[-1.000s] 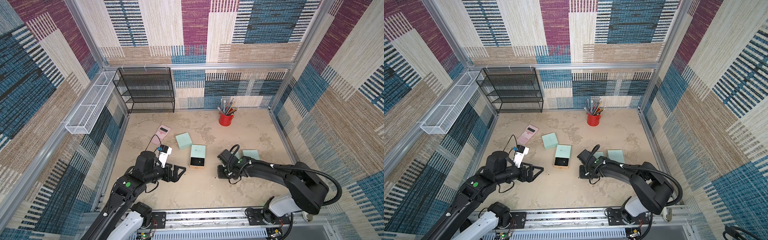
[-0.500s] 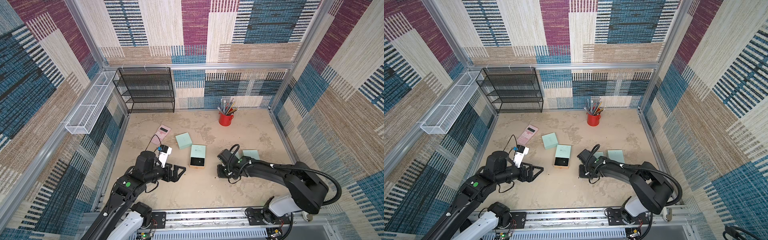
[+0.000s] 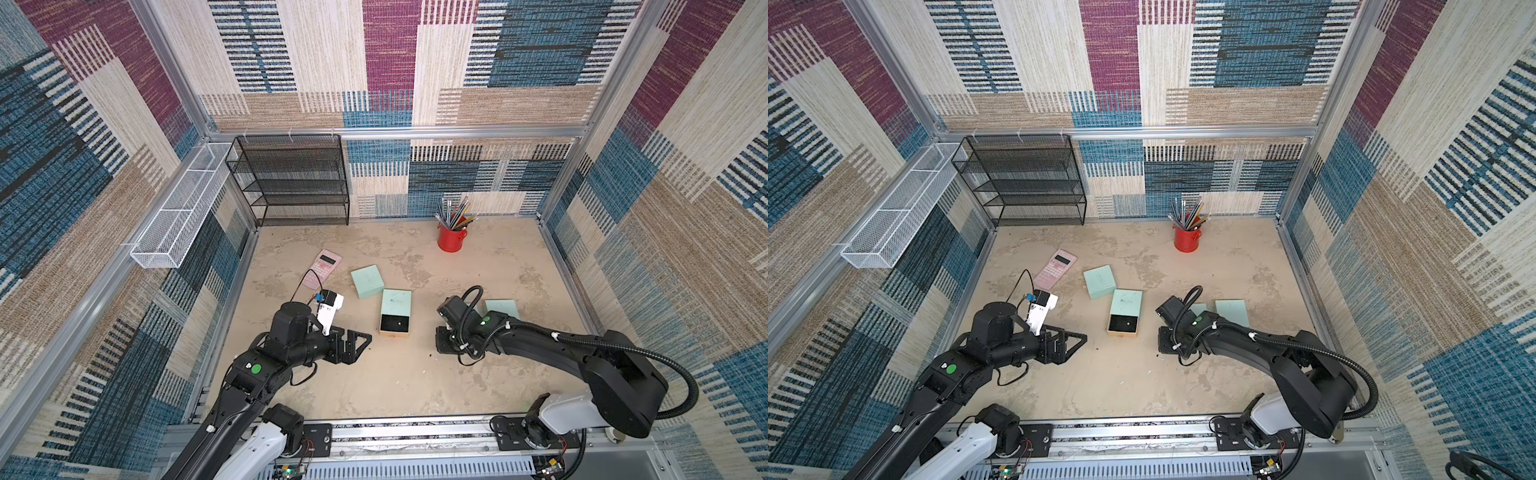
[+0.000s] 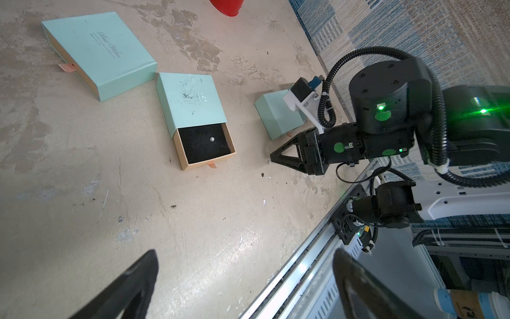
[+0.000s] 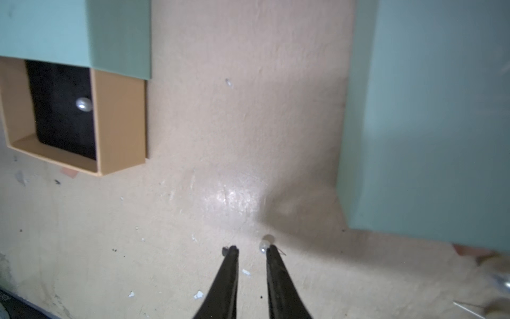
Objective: Take out the earrings from the drawer-style jewelry box
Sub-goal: Place the earring at the center of the board, then pick up the earring from the drawer.
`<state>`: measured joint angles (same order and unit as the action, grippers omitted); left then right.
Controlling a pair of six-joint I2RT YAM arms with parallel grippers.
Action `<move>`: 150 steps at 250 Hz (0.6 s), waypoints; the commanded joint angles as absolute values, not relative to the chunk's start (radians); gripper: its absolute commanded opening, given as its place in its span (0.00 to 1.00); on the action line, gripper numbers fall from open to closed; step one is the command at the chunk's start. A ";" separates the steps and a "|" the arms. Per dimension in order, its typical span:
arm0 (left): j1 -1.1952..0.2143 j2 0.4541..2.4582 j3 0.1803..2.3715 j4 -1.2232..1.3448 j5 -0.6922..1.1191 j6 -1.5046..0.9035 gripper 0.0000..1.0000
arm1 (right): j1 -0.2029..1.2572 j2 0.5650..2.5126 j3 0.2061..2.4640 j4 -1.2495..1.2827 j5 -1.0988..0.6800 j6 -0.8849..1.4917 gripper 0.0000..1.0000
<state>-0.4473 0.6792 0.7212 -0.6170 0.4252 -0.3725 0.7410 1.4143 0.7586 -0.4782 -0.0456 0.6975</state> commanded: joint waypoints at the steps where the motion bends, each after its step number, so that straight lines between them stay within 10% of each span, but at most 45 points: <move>1: -0.446 0.679 0.716 -0.587 0.443 -0.379 0.99 | 0.742 1.381 0.797 -0.471 -0.046 0.670 0.24; 150: -0.435 0.648 0.718 -0.594 0.402 -0.374 0.98 | 0.847 1.683 1.168 -0.508 0.006 0.571 0.26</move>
<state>-0.4385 0.6521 0.7212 -0.6174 0.4156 -0.3721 0.8307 1.6341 1.1225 -0.5091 -0.0105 0.5900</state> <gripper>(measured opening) 0.986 0.260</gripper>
